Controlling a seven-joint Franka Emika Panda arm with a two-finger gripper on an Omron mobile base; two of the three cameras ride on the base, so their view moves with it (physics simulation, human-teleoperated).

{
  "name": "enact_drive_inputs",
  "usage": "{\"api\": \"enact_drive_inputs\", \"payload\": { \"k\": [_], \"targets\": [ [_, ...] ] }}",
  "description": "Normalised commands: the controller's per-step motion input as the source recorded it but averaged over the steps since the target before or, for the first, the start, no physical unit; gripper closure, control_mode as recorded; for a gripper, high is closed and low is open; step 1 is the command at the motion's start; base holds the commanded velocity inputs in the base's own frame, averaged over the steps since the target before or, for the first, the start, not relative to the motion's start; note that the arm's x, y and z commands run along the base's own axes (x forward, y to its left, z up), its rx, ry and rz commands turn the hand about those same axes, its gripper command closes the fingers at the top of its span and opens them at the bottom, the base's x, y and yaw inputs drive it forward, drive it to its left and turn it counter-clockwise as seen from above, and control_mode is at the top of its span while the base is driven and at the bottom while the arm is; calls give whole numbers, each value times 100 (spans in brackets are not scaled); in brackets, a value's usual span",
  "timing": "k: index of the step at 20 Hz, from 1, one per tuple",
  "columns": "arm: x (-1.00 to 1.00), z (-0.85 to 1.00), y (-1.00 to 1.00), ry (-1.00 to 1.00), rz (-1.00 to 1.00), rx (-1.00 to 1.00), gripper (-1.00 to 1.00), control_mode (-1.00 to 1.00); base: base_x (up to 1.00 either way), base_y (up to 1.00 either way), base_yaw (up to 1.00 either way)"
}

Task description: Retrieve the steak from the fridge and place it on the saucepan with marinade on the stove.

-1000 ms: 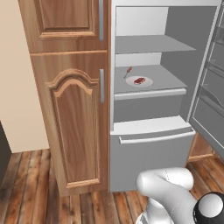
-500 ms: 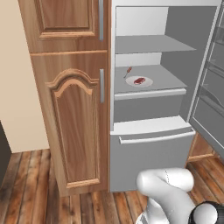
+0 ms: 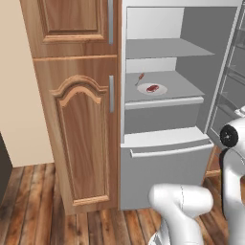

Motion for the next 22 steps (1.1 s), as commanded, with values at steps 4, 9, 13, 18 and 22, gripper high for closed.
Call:
{"api": "enact_drive_inputs", "payload": {
  "k": [4,9,13,18,22],
  "targets": [
    [-16,40,75,20,31,0,-100,-100,0,0,0],
    [-20,38,42,18,35,6,-100,-100,0,0,0],
    [-17,37,5,14,33,18,-100,-100,0,0,0],
    [-27,40,1,9,22,24,-100,-100,0,0,0],
    [-24,29,33,10,14,20,-100,-100,0,0,0]
  ]
}}
